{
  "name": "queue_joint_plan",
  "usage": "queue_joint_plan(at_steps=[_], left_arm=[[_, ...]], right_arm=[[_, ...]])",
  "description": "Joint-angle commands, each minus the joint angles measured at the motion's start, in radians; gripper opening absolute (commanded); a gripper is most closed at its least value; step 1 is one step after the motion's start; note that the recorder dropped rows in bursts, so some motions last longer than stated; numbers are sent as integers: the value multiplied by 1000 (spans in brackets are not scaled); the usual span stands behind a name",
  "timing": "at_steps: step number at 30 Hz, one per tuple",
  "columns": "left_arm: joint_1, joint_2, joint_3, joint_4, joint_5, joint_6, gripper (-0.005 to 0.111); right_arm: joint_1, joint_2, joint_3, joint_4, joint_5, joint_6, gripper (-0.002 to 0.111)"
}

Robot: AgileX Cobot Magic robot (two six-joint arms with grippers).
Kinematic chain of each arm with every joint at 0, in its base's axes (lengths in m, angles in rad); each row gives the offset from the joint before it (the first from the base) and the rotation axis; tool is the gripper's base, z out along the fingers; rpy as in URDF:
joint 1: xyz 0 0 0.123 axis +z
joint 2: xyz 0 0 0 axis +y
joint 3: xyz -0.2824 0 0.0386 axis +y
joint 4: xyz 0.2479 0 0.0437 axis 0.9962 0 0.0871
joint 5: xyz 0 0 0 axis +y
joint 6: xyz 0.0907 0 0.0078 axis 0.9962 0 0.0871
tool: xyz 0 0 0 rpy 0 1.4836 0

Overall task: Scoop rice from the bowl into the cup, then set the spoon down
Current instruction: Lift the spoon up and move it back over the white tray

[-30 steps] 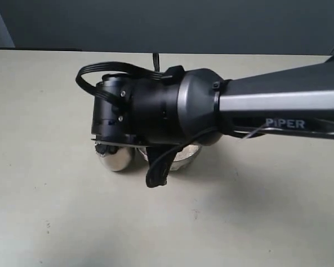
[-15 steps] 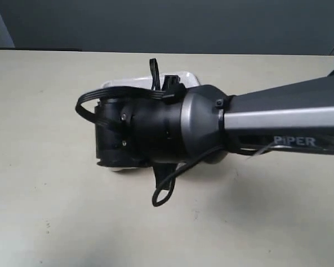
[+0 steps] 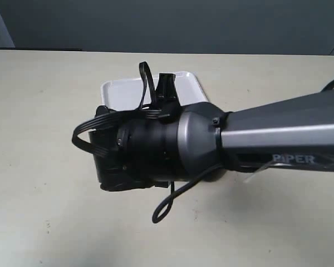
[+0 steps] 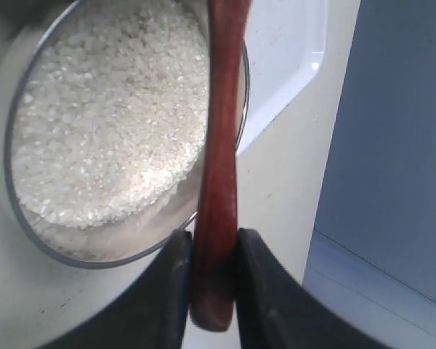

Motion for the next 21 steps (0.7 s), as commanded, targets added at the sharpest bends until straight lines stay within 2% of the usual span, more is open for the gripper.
queue_joint_plan(at_steps=[1, 21], left_arm=[[-5, -4, -2, 1, -15, -5, 1], [-5, -4, -2, 1, -15, -5, 1]], right_arm=[[5, -11, 21, -53, 4, 9, -1], [-5, -41, 66, -143, -50, 79, -1]])
